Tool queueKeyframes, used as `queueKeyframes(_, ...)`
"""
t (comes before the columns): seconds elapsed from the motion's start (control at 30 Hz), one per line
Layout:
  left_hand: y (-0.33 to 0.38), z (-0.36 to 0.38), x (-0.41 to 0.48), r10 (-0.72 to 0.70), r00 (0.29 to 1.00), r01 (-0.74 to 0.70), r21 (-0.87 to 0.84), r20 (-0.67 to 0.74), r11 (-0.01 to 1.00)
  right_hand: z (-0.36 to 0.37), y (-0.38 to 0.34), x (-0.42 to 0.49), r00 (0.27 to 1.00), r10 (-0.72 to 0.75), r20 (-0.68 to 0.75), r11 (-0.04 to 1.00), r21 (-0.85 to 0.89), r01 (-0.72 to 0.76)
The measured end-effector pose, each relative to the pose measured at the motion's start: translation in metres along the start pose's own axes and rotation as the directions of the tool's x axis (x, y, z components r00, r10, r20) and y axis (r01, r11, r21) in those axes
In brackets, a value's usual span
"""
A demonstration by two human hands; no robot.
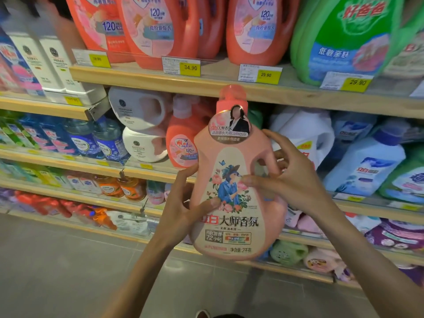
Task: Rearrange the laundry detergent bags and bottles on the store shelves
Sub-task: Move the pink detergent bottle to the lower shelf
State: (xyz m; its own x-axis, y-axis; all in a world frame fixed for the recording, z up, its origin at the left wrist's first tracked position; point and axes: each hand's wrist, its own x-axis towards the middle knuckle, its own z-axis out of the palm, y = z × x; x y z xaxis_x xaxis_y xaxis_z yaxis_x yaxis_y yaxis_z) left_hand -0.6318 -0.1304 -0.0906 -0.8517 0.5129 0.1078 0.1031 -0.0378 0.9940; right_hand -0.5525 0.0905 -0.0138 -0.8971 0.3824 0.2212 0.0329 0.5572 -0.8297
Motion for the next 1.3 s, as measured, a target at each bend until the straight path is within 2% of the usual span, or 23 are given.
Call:
queueKeyframes(0.23, 0.038, 0.057, -0.011, 0.061, 0.998, -0.061, -0.009, 0.017, 0.998, -0.065, -0.003, -0.022, 0.999, -0.036, -0.039, 0.999, 0.004, 0.036)
queueKeyframes(0.6, 0.106, 0.161, -0.012, 0.231, 0.973, -0.227, -0.095, 0.028, 0.969, -0.196, -0.024, -0.042, 0.971, -0.203, -0.124, 0.976, -0.1, 0.191)
queueKeyframes(1.07, 0.203, 0.28, 0.098, 0.28, 0.952, -0.271, -0.083, 0.124, 0.959, -0.351, -0.035, 0.027, 0.936, -0.268, -0.228, 0.952, -0.211, 0.221)
queueKeyframes(1.3, 0.212, 0.332, 0.156, 0.285, 0.947, -0.271, -0.112, 0.149, 0.956, -0.401, -0.01, 0.067, 0.947, -0.213, -0.242, 0.969, -0.177, 0.173)
